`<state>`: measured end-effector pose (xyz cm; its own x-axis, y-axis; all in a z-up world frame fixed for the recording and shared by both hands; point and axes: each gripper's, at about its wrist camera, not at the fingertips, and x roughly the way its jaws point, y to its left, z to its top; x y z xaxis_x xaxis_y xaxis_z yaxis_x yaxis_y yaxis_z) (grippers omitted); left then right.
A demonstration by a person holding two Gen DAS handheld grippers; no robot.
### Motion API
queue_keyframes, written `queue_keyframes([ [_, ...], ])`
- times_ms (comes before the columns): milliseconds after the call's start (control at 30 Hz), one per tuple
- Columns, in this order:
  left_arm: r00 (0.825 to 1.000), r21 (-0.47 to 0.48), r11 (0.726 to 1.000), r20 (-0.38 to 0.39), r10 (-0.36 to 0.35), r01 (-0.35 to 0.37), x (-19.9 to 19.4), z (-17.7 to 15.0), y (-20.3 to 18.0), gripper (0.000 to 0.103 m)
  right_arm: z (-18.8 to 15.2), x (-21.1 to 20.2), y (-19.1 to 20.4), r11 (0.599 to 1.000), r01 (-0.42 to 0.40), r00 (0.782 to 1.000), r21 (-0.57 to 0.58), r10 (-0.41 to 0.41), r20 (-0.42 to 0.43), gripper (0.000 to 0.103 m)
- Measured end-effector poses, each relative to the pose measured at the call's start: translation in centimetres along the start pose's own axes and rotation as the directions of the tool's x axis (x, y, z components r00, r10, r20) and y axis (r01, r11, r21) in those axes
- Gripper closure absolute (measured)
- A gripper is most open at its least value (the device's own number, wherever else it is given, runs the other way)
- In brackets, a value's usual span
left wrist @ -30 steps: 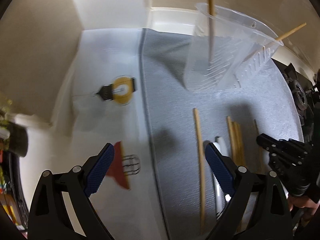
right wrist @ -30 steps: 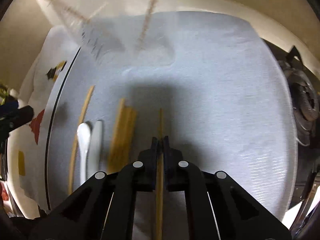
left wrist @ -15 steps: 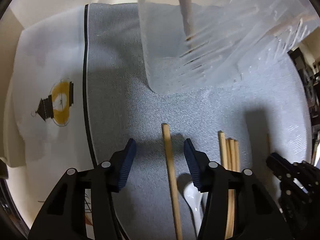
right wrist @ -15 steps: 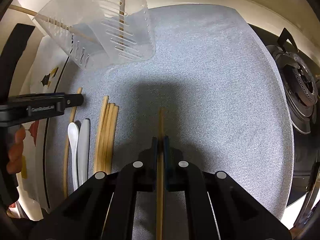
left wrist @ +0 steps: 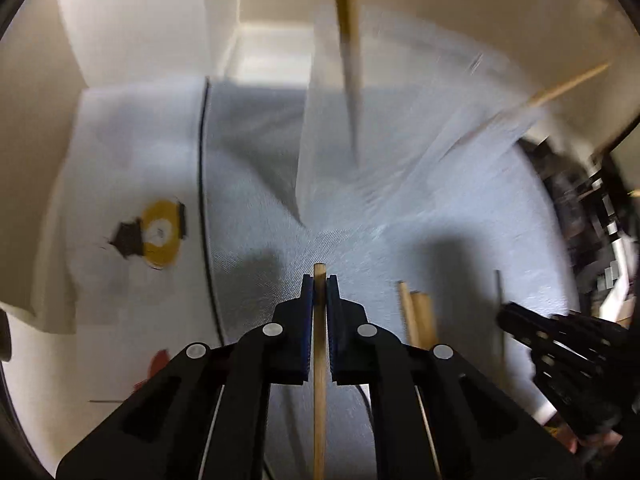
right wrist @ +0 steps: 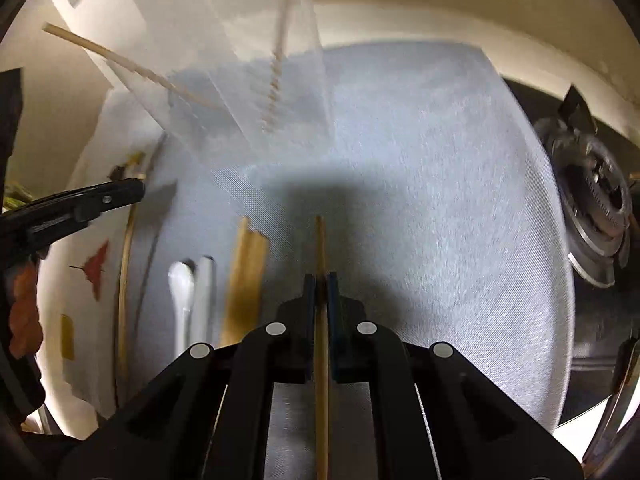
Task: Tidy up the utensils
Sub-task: 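Lift both chopsticks and lower them into the clear plastic holder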
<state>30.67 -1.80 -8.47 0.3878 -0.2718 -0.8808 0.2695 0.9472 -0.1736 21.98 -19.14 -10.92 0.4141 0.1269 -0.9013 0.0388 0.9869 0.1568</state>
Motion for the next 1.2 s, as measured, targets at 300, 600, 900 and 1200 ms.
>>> queue_keyframes([
  [300,0.978,0.036,0.996,0.192,-0.081,0.076,-10.4,-1.6,-0.9,0.097,0.8,-6.1,2.1,0.996,-0.045,0.988,-0.071,0.055,0.145,0.097],
  [600,0.951,0.123,0.989,0.289,-0.114,0.081,-16.0,-2.8,-3.3,0.097,0.4,-10.4,2.8,0.990,-0.063,0.970,-0.127,0.091,0.224,0.097],
  [900,0.918,0.145,0.988,0.381,-0.113,0.061,-19.6,-2.1,-3.7,0.097,1.1,-14.8,3.3,0.990,-0.059,0.936,-0.126,0.099,0.339,0.097],
  [1200,0.892,0.148,0.987,0.436,-0.116,0.056,-22.0,-0.2,-4.1,0.097,3.3,-18.7,3.4,0.989,-0.038,0.889,-0.144,0.099,0.447,0.097],
])
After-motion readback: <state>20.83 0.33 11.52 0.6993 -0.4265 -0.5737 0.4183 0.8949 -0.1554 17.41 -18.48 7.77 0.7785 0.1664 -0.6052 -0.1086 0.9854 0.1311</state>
